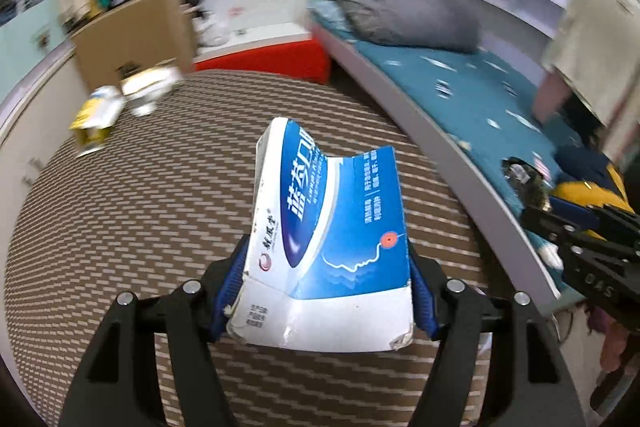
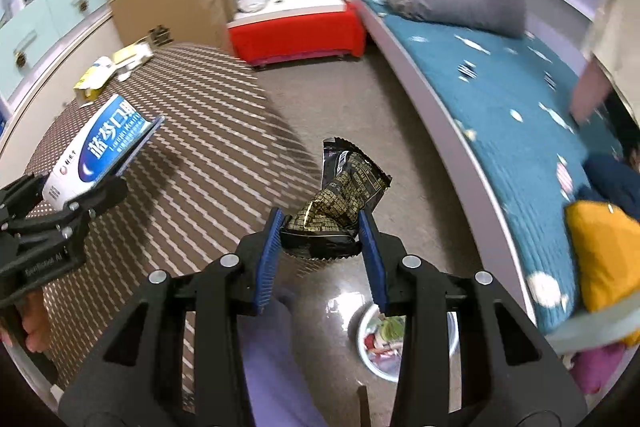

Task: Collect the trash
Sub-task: 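Carry the box and wrapper over the bucket and open both grippers, then return both grippers from the bucket to the table, then grasp the yellow-white box with left gripper while right grasps the olive box, then carry both boxes over the bucket and open both grippers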

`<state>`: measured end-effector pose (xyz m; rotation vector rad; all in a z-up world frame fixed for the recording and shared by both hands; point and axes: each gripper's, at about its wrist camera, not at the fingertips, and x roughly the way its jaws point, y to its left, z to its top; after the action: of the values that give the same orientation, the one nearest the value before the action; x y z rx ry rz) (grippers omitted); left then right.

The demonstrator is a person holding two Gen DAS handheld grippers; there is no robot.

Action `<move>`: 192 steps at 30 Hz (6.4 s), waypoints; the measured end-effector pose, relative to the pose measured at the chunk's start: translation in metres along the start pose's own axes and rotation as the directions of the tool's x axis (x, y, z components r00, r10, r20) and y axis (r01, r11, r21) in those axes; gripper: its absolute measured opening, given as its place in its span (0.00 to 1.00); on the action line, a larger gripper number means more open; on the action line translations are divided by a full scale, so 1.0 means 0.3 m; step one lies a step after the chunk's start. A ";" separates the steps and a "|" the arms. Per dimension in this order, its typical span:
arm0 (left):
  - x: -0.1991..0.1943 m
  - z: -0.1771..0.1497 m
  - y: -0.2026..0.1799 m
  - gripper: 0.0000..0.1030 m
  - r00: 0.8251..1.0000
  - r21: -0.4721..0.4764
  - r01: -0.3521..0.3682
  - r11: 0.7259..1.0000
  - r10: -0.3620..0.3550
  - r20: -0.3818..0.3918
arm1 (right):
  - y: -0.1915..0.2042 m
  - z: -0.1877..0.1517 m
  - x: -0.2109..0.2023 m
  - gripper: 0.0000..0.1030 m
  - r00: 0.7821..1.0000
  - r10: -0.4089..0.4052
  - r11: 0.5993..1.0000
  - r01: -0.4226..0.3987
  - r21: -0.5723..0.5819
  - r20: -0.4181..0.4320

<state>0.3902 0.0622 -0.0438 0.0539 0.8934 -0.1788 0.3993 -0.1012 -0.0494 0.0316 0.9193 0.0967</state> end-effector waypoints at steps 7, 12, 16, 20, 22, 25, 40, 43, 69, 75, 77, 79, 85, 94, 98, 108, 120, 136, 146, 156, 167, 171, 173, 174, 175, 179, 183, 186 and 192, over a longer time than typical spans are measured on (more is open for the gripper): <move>0.033 -0.030 -0.347 0.66 0.993 0.131 0.122 0.984 -0.120 -0.022 | -0.242 -0.127 -0.056 0.37 0.997 -0.079 0.988 0.081 0.130 -0.019; 0.091 -0.072 -0.534 0.66 0.981 0.193 0.190 0.963 -0.178 -0.082 | -0.401 -0.223 -0.075 0.37 0.990 -0.129 0.966 0.138 0.219 -0.053; 0.176 -0.132 -0.671 0.66 0.967 0.243 0.239 0.940 -0.206 -0.150 | -0.503 -0.314 -0.075 0.37 0.984 -0.156 0.944 0.173 0.279 -0.084; 0.284 -0.202 -0.749 0.66 0.942 0.245 0.282 0.927 -0.219 -0.255 | -0.589 -0.411 -0.049 0.37 0.977 -0.159 0.922 0.198 0.333 -0.140; 0.345 -0.247 -0.795 0.66 0.936 0.262 0.276 0.925 -0.196 -0.292 | -0.632 -0.466 -0.027 0.37 0.970 -0.164 0.909 0.220 0.353 -0.181; 0.432 -0.311 -0.863 0.66 0.909 0.269 0.310 0.912 -0.201 -0.366 | -0.682 -0.544 0.006 0.37 0.961 -0.147 0.894 0.230 0.385 -0.232; 0.528 -0.369 -0.862 0.82 0.916 0.301 0.233 0.925 -0.105 -0.387 | -0.690 -0.624 0.156 0.39 0.939 -0.103 0.891 0.234 0.389 -0.328; 0.526 -0.351 -0.809 0.82 0.922 0.280 0.198 0.939 -0.082 -0.378 | -0.663 -0.578 0.163 0.72 0.946 -0.129 0.903 0.235 0.359 -0.297; 0.242 -0.203 -0.719 0.86 0.965 0.264 0.172 0.949 -0.109 -0.240 | -0.595 -0.443 -0.110 0.75 0.977 -0.183 0.910 0.211 0.358 -0.110; 0.090 -0.128 -0.655 0.86 0.982 0.233 0.162 0.959 -0.133 -0.134 | -0.543 -0.369 -0.206 0.75 0.984 -0.180 0.923 0.175 0.342 -0.017; 0.046 -0.105 -0.629 0.87 0.985 0.221 0.158 0.963 -0.138 -0.104 | -0.518 -0.337 -0.228 0.75 0.984 -0.176 0.931 0.162 0.328 0.012; -0.002 -0.081 -0.597 0.87 0.990 0.212 0.140 0.967 -0.130 -0.062 | -0.498 -0.309 -0.242 0.76 0.985 -0.168 0.938 0.149 0.314 0.035; -0.105 -0.021 -0.480 0.89 0.995 0.165 0.089 0.982 -0.095 0.028 | -0.390 -0.206 -0.265 0.77 0.985 -0.140 0.959 0.111 0.261 0.098; -0.181 0.085 -0.208 0.90 0.995 0.048 -0.007 0.999 0.002 0.100 | -0.191 -0.037 -0.245 0.79 0.986 -0.041 0.982 0.010 0.190 0.162; -0.197 0.114 -0.074 0.90 0.991 0.002 -0.063 0.998 0.063 0.118 | -0.082 0.042 -0.220 0.81 0.985 0.000 0.990 -0.025 0.141 0.172; -0.145 0.186 0.311 0.90 0.971 -0.104 -0.213 0.971 0.223 0.087 | 0.255 0.267 -0.033 0.82 0.982 0.124 0.990 -0.132 0.049 0.141; 0.081 0.320 0.780 0.90 0.959 -0.168 -0.279 0.946 0.282 -0.007 | 0.614 0.484 0.255 0.85 0.986 0.161 0.986 -0.158 -0.053 0.053; 0.369 0.370 1.155 0.50 0.964 -0.299 -0.265 0.917 0.249 -0.092 | 0.979 0.626 0.510 0.88 0.983 0.184 0.901 -0.165 -0.401 0.011; 0.356 0.350 1.216 0.50 0.961 -0.339 -0.278 0.899 0.260 -0.096 | 1.130 0.669 0.688 0.88 0.974 0.223 0.853 -0.213 -0.477 -0.036; 0.346 0.328 1.182 0.50 0.951 -0.320 -0.310 0.895 0.294 -0.100 | 1.070 0.689 0.709 0.71 0.935 0.339 0.852 -0.353 -0.387 -0.107; 0.282 0.309 1.005 0.50 0.955 -0.283 -0.295 0.912 0.281 -0.090 | 0.905 0.606 0.531 0.71 0.935 0.345 0.861 -0.349 -0.369 -0.080; 0.238 0.300 0.911 0.50 0.962 -0.272 -0.275 0.922 0.262 -0.081 | 0.804 0.560 0.444 0.71 0.943 0.327 0.875 -0.326 -0.359 -0.061; 0.207 0.292 0.844 0.50 0.962 -0.252 -0.273 0.929 0.262 -0.076 | 0.753 0.538 0.403 0.71 0.949 0.312 0.886 -0.309 -0.346 -0.050; 0.197 0.288 0.822 0.50 0.962 -0.247 -0.273 0.930 0.262 -0.074 | 0.734 0.529 0.386 0.71 0.950 0.308 0.889 -0.305 -0.343 -0.046; 0.183 0.282 0.788 0.50 0.963 -0.239 -0.269 0.933 0.260 -0.070 | 0.707 0.516 0.363 0.71 0.951 0.306 0.892 -0.300 -0.337 -0.039; 0.130 0.258 0.649 0.50 0.971 -0.203 -0.240 0.949 0.234 -0.053 | 0.607 0.464 0.269 0.71 0.958 0.287 0.909 -0.273 -0.314 -0.002; 0.087 0.233 0.482 0.50 0.980 -0.158 -0.197 0.968 0.194 -0.032 | 0.492 0.397 0.179 0.71 0.970 0.241 0.931 -0.222 -0.291 0.033; 0.068 0.215 0.368 0.50 0.983 -0.130 -0.181 0.975 0.180 -0.019 | 0.404 0.347 0.121 0.71 0.974 0.221 0.942 -0.199 -0.272 0.054; 0.054 0.171 0.101 0.50 0.993 -0.031 -0.115 0.993 0.115 -0.008 | 0.209 0.248 0.030 0.71 0.983 0.165 0.968 -0.146 -0.205 0.080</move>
<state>0.4452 0.0837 -0.0251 0.0765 0.8961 -0.0568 0.4595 -0.0369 -0.0072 -0.0767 0.8057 0.3302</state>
